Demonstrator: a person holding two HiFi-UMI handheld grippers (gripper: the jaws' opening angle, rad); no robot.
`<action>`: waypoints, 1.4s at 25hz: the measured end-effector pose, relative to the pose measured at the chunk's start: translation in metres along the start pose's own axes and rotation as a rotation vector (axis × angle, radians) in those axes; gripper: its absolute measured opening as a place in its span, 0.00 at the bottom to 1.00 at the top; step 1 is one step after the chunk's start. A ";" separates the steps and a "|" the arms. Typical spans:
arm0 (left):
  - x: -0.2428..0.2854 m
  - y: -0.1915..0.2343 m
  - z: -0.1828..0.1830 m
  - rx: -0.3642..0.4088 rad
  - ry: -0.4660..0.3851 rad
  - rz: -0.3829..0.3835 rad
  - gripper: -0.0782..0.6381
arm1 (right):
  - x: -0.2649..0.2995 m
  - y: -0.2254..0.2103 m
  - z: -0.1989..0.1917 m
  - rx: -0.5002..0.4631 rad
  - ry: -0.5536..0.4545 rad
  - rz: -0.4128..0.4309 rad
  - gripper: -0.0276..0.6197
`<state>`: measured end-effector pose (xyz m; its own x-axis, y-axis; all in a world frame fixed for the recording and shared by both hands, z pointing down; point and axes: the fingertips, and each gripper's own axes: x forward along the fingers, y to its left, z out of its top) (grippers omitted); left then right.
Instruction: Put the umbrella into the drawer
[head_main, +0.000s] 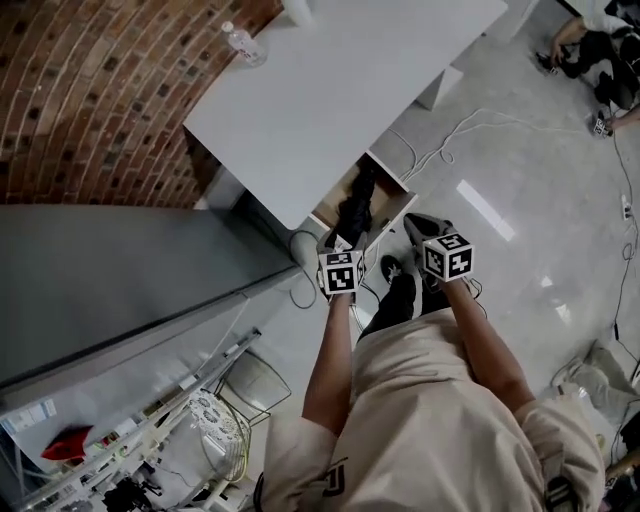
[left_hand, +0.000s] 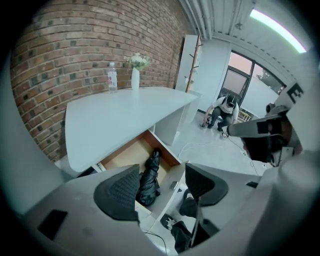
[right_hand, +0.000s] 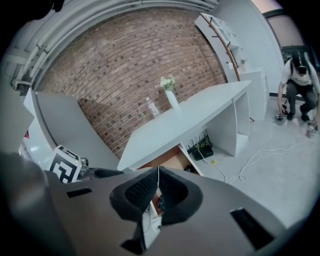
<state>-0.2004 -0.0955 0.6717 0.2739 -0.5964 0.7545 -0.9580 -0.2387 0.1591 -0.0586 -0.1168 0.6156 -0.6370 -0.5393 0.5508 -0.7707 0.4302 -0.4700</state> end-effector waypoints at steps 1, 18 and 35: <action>-0.007 0.000 0.003 -0.008 -0.024 0.004 0.51 | 0.003 0.002 0.003 -0.003 -0.009 0.010 0.15; -0.064 0.002 0.036 -0.051 -0.211 0.044 0.43 | 0.007 0.008 0.020 -0.084 -0.030 0.014 0.15; -0.065 0.001 0.038 -0.099 -0.237 0.084 0.16 | 0.012 0.004 0.019 -0.113 0.013 0.050 0.15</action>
<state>-0.2163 -0.0865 0.5983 0.1947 -0.7763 0.5996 -0.9786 -0.1121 0.1727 -0.0696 -0.1352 0.6075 -0.6744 -0.5061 0.5376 -0.7343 0.5358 -0.4168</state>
